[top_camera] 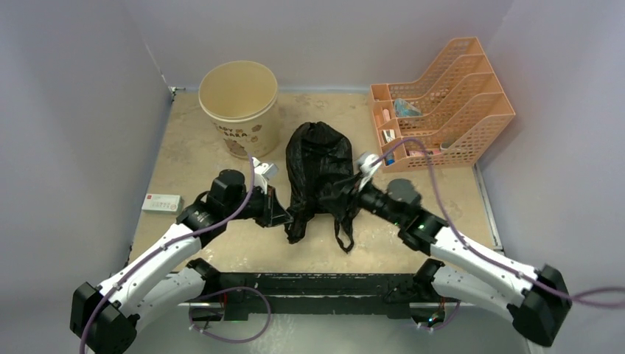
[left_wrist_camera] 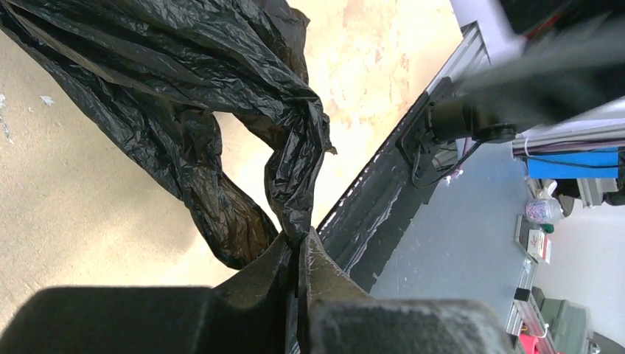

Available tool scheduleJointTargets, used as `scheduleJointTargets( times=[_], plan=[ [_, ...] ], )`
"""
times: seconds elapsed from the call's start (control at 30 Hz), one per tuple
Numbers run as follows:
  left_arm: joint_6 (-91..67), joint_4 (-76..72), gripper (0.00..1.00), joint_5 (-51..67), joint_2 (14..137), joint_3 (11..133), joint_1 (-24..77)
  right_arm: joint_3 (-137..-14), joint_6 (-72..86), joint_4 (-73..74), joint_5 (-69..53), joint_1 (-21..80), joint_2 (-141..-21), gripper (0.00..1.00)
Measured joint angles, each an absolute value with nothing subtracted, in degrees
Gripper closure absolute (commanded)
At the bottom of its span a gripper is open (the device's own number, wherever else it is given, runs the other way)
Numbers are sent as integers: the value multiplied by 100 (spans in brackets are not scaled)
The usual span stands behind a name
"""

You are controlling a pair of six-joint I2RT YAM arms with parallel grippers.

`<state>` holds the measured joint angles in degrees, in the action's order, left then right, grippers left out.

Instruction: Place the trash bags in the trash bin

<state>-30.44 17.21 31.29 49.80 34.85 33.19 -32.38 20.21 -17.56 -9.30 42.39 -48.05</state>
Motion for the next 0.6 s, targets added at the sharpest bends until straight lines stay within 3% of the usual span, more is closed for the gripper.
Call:
scheduleJointTargets(
  times=[0.17,0.5,0.6],
  plan=[
    [-3131,1719,100,3094,4705,3395,3319,-2965,58,-2346,-987,5428,-5537,30],
    [-3236,1723,100,3083,4689,3385,3319,-3030,-2740,-3374,-1216,5854,-6261,32],
    [-3240,1726,100,3085,4685,3385,3319,-3085,-3146,-3369,-1323,5975,-6547,38]
  ],
)
